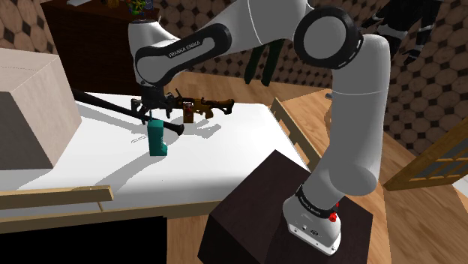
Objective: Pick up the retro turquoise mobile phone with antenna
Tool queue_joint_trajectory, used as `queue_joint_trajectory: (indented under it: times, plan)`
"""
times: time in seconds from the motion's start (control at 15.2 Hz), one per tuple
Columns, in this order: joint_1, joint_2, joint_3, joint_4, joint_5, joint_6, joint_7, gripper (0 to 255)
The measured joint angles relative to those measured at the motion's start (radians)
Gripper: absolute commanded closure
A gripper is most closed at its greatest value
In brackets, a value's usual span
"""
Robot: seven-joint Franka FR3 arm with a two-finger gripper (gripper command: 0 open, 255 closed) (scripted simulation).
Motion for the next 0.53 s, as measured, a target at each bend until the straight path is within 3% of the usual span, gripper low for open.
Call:
queue_joint_trajectory:
  times: [0.33, 0.4, 0.53]
  plan:
    - [0.006, 0.039, -0.005, -0.01, -0.011, 0.048, 0.012, 0]
    - [0.006, 0.043, -0.006, -0.01, -0.012, 0.052, 0.011, 255]
    - [0.006, 0.045, -0.006, -0.01, -0.013, 0.057, 0.012, 255]
